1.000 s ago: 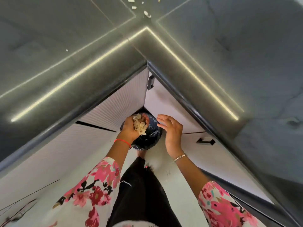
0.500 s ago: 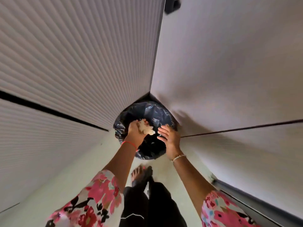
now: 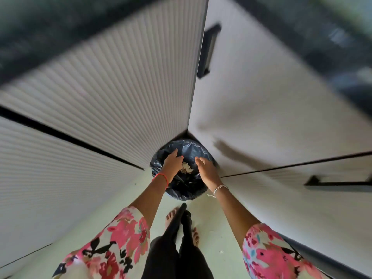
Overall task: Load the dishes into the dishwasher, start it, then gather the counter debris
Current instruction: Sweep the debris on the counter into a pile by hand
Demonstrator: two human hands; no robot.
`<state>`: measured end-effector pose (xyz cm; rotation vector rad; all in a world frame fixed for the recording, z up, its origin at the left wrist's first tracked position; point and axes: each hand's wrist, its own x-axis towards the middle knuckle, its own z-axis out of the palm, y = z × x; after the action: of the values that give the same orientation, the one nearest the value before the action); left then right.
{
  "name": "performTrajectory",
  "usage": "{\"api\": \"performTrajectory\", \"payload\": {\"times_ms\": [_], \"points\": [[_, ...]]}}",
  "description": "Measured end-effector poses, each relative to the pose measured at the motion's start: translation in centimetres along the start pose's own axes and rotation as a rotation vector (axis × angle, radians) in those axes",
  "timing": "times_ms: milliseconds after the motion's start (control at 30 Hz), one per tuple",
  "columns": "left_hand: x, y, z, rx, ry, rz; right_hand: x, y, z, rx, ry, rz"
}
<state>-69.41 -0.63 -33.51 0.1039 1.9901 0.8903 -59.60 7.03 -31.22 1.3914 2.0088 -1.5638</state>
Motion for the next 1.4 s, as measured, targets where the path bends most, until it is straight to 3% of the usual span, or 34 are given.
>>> {"api": "performTrajectory", "payload": {"times_ms": [167,367,500,733,967,1400], "points": [[-11.4,8.6,-4.4,0.247,0.03,0.152,-9.3,-8.2,-5.8,-0.255,-0.017,-0.12],[-23.6,15.0,-9.1,0.369,0.057,0.303,-19.7,-16.0,-11.7,-0.535,-0.043,-0.254],[-27.4,18.1,-11.4,0.447,0.089,0.467,-23.2,-19.6,-13.8,-0.631,0.022,-0.437],[-30.9,26.0,-17.5,0.413,0.354,0.784,-26.4,-26.7,-17.5,-0.556,0.245,-0.714],[-27.4,31.1,-21.2,0.399,0.404,0.886,-22.8,-32.5,-19.4,-0.604,0.341,-0.805],[-10.2,40.0,-30.0,0.434,0.342,0.851,-7.5,-44.2,-22.4,-0.558,0.379,-0.662]]}}
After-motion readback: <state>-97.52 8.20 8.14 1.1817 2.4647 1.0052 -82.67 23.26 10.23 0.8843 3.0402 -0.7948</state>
